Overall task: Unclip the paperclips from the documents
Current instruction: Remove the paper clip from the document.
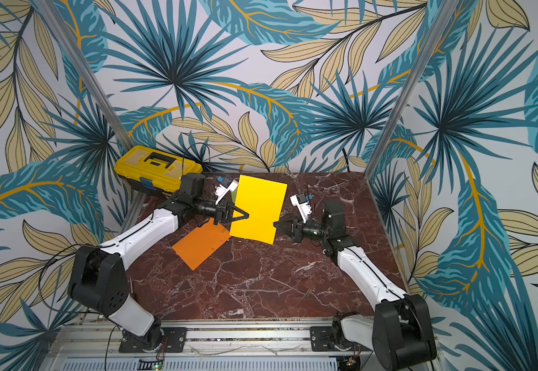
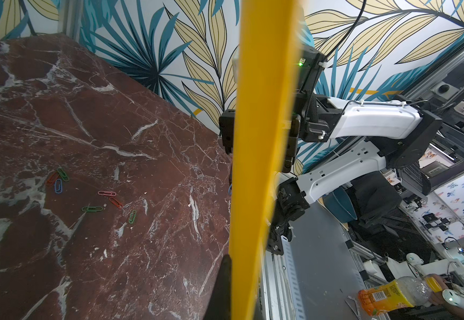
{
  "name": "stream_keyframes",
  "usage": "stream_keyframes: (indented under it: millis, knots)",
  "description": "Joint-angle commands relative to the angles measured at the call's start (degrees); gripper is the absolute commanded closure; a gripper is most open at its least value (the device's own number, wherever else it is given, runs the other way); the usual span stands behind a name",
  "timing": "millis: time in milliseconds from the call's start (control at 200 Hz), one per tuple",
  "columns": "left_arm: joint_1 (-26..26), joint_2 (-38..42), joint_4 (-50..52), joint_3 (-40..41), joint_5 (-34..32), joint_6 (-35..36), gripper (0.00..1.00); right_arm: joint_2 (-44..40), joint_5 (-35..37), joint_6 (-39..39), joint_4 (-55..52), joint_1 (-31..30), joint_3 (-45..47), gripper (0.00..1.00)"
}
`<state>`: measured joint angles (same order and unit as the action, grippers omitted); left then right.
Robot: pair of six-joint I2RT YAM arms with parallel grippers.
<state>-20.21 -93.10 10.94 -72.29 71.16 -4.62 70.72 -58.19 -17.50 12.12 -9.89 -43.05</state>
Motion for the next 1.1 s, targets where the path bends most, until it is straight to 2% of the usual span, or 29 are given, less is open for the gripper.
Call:
stream_keyframes:
  millis: [0, 1097]
  knots:
    - [1.57, 2.83, -0.92, 0.84, 0.21, 0.87, 1.00, -1.02, 0.98, 1.13, -2.52, 1.80, 0.15, 0.99]
    - [2.13, 3.19, -0.92, 0.96, 0.30, 1.02, 1.00, -1.02, 1.07, 1.16, -2.72, 2.75, 0.11, 0.98]
